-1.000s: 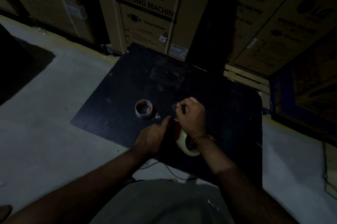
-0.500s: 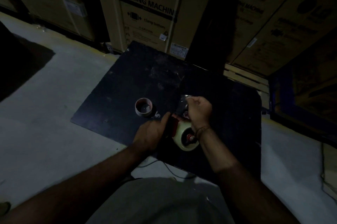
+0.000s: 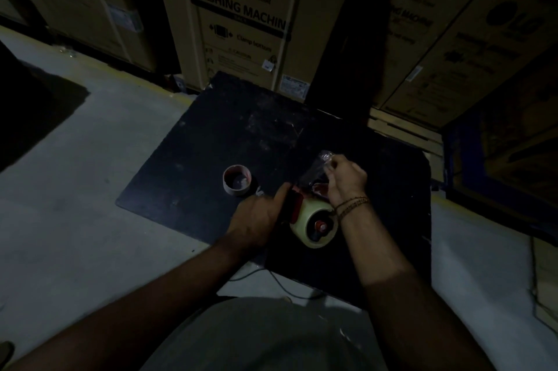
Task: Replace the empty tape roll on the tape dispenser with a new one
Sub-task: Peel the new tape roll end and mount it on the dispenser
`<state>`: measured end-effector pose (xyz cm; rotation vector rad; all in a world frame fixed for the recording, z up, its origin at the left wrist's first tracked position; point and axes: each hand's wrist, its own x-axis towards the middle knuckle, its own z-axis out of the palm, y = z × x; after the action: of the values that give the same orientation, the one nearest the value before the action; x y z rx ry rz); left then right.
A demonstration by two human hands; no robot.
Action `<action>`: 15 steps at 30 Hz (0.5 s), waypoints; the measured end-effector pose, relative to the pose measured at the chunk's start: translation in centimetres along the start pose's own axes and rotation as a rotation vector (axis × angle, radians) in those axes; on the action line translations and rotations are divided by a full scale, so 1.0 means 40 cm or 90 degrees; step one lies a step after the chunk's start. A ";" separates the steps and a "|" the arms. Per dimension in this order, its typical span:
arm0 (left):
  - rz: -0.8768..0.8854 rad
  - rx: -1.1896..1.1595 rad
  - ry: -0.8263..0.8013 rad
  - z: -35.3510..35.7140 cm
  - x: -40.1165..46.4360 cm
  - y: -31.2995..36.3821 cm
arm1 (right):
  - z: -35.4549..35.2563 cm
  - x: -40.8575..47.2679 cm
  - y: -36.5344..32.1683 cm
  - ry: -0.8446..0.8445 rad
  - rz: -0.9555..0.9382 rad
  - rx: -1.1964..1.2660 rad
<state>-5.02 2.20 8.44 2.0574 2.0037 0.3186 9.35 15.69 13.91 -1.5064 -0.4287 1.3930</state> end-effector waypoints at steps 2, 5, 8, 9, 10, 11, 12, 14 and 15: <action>0.027 0.019 0.026 0.000 0.002 0.004 | -0.011 0.006 -0.008 -0.018 0.015 0.004; 0.045 0.058 0.049 -0.006 -0.002 0.010 | -0.025 0.006 -0.019 -0.044 0.042 0.008; 0.055 0.092 0.056 -0.008 -0.007 0.013 | -0.031 0.005 -0.025 -0.043 0.053 0.016; 0.060 0.099 0.054 -0.006 -0.008 0.013 | -0.033 0.004 -0.026 -0.039 0.055 0.012; 0.065 0.103 0.051 -0.004 -0.009 0.012 | -0.034 0.004 -0.026 -0.038 0.058 0.005; 0.070 0.105 0.045 -0.001 -0.010 0.010 | -0.037 0.002 -0.027 -0.037 0.060 -0.009; 0.075 0.103 0.038 0.002 -0.011 0.008 | -0.040 0.001 -0.027 -0.040 0.062 -0.030; 0.072 0.094 0.021 0.006 -0.018 0.004 | -0.049 0.001 -0.028 -0.040 0.063 -0.082; 0.062 0.089 0.011 0.007 -0.022 0.002 | -0.054 0.000 -0.030 -0.029 0.062 -0.107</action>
<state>-4.88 1.29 8.21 2.2480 1.9916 0.2210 11.68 15.32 14.54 -1.6523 -0.5179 1.4996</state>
